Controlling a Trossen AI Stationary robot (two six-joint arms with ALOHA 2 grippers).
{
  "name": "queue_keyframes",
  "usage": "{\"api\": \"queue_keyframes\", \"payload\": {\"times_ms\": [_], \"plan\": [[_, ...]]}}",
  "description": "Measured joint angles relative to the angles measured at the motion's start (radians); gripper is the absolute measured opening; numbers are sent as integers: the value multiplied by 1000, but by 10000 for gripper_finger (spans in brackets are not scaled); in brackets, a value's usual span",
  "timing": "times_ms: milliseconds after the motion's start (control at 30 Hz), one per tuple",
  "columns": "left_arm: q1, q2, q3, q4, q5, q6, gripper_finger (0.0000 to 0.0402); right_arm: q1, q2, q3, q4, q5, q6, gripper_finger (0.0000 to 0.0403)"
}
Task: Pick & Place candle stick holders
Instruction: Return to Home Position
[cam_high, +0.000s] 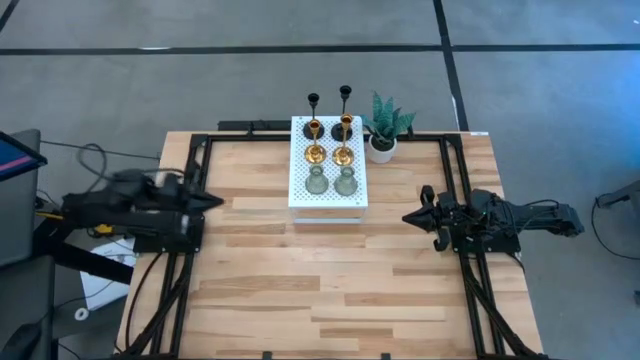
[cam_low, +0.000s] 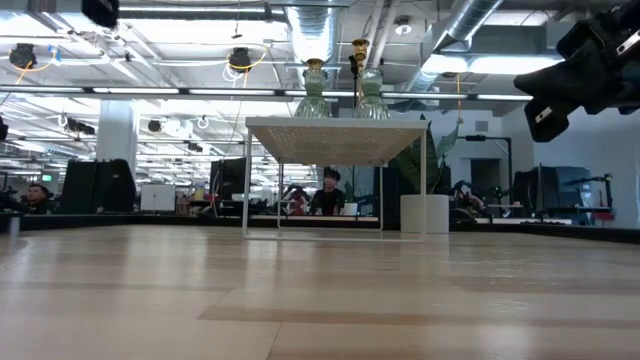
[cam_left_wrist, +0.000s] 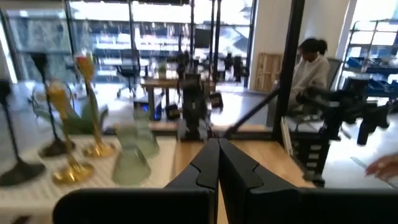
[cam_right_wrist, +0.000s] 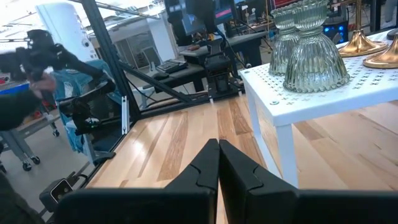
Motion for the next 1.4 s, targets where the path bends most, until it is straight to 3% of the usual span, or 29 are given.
{"api": "queue_keyframes", "payload": {"times_ms": [300, 733, 1000, 1400], "plan": [[0, -1, -283, 223, 49, -104, 5, 0, 0, 0, 1, 0, 0, 0], [0, -1, -504, 353, 27, -108, 5, 0, 0, 0, 1, 0, 0, 0], [0, 0, -576, 373, 7, -115, 5, 0, 0, 0, 1, 0, 0, 0], [0, 49, -578, 382, 6, -154, 6, 0, 0, -1, 1, 0, 0, 0]]}}
